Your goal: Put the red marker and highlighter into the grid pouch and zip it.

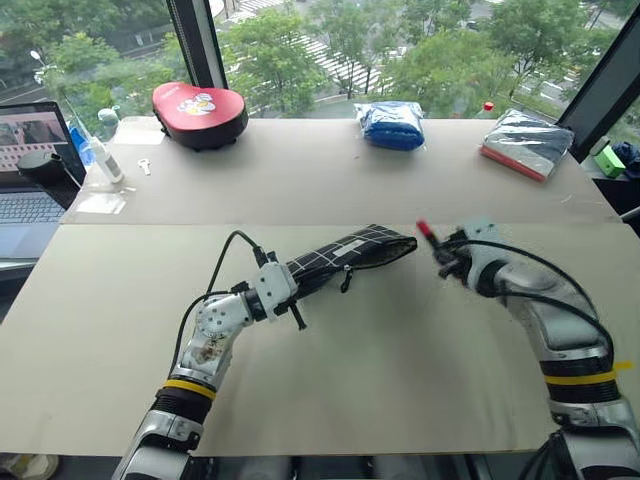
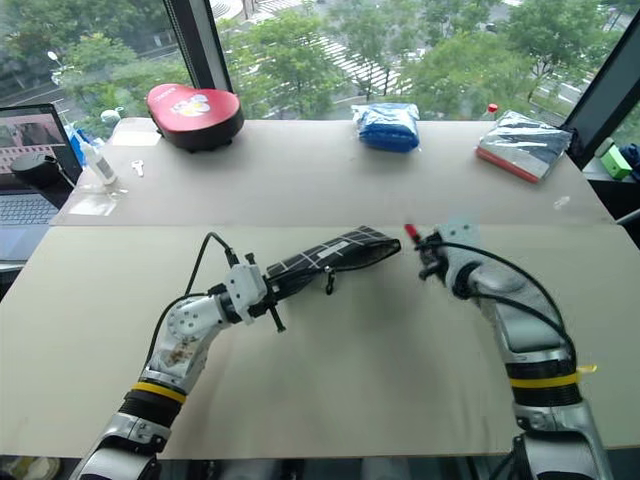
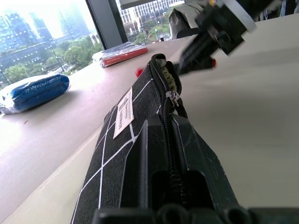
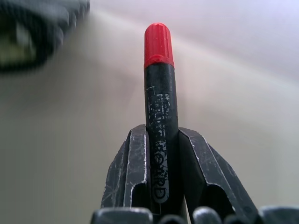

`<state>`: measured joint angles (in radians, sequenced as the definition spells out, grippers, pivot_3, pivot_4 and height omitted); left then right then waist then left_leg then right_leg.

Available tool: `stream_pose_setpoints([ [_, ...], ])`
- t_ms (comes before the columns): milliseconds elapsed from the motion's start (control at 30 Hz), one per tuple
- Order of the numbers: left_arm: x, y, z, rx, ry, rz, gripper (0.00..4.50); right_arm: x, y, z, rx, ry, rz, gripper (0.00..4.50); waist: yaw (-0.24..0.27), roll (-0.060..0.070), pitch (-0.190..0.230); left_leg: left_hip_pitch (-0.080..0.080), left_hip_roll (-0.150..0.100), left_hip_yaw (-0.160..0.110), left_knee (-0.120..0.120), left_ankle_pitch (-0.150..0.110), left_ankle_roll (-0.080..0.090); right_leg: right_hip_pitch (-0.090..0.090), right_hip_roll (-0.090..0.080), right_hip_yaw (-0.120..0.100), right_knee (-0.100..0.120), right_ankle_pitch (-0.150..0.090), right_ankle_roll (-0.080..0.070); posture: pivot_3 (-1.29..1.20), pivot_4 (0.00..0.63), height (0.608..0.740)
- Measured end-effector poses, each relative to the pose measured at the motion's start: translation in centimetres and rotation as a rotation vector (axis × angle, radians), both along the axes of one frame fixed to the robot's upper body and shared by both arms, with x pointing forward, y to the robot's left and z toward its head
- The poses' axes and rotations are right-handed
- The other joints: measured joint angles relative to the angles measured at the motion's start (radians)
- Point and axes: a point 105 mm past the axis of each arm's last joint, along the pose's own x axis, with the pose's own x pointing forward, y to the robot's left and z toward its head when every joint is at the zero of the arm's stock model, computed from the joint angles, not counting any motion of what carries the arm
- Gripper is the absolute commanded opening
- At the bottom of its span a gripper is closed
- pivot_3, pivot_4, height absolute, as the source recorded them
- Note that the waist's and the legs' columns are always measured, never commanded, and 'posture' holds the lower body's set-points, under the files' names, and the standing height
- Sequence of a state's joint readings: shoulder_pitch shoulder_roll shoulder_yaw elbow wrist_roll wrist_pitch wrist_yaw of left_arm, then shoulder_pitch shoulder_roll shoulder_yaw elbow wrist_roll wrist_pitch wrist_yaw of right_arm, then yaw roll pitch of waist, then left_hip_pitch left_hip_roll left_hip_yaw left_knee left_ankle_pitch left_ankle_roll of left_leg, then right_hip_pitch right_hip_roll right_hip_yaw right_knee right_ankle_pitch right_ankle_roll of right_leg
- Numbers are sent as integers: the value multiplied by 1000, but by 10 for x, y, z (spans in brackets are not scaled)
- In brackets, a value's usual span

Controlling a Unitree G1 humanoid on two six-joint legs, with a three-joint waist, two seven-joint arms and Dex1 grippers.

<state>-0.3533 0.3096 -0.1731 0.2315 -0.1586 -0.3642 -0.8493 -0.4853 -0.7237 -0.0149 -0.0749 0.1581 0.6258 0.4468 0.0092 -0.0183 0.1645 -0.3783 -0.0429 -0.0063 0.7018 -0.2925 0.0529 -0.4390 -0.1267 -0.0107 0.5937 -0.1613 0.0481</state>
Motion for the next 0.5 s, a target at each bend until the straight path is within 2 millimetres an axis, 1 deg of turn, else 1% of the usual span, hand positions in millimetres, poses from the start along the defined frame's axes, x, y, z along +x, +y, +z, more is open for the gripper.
stream_pose_setpoints([
  [33, 0, 0, 0, 2, 0, -3, 0, -1, -3, 30, -78, -110, 46, 508, -1, 0, 0, 0, 0, 0, 0, 0, 0, 0, 0, -1, 0, 0, 0, 0, 150, 740],
  [67, 0, 0, 0, 3, 0, -6, 0, -7, -2, 49, -135, -173, 104, 508, 0, 0, 0, 1, 1, -1, -1, 0, 0, 1, 1, -2, 0, 0, 0, 0, 150, 740],
  [100, 0, 0, 0, 5, 0, -5, 0, -12, 4, 58, -175, -207, 157, 508, -1, 0, 0, 1, 3, -1, -1, 0, 0, 1, 3, -2, 0, 0, 0, 0, 150, 740],
  [133, 0, -1, 0, 4, -2, -8, 0, -21, 14, 61, -218, -223, 243, 508, -1, -2, -1, 1, 4, -1, -1, 0, 0, 2, 4, -2, -1, 0, 0, 0, 150, 740],
  [167, 0, -2, 2, 1, -5, -12, 0, -33, 22, 53, -279, -191, 336, 508, 0, -2, -1, 1, 4, -2, -1, 0, 1, 2, 5, -2, -1, 0, 0, 0, 150, 740],
  [200, 0, -1, 1, 3, -5, -11, 0, -41, 30, 40, -320, -145, 417, 508, 0, -2, -1, 1, 5, -2, -1, 0, 1, 2, 5, -2, -1, 0, 0, 0, 150, 740],
  [300, 0, -1, 2, 8, -6, -15, 0, -62, 39, 3, -436, -14, 573, 508, 0, -2, -1, 1, 5, 1, 1, -1, 1, 2, 2, 0, -1, 0, 0, 0, 150, 740],
  [333, 0, -1, 1, 8, -5, -15, 0, -65, 40, -1, -462, -6, 596, 508, 0, -2, -1, 1, 4, 1, 2, -1, 1, 2, 2, 1, -1, 0, 0, 0, 150, 740],
  [500, 0, -2, 0, 11, -2, -24, 0, -66, 44, -5, -580, -44, 651, 508, 0, -2, -1, 3, 5, 2, 3, -1, 1, 2, 2, 2, -1, 0, 0, 0, 150, 740],
])
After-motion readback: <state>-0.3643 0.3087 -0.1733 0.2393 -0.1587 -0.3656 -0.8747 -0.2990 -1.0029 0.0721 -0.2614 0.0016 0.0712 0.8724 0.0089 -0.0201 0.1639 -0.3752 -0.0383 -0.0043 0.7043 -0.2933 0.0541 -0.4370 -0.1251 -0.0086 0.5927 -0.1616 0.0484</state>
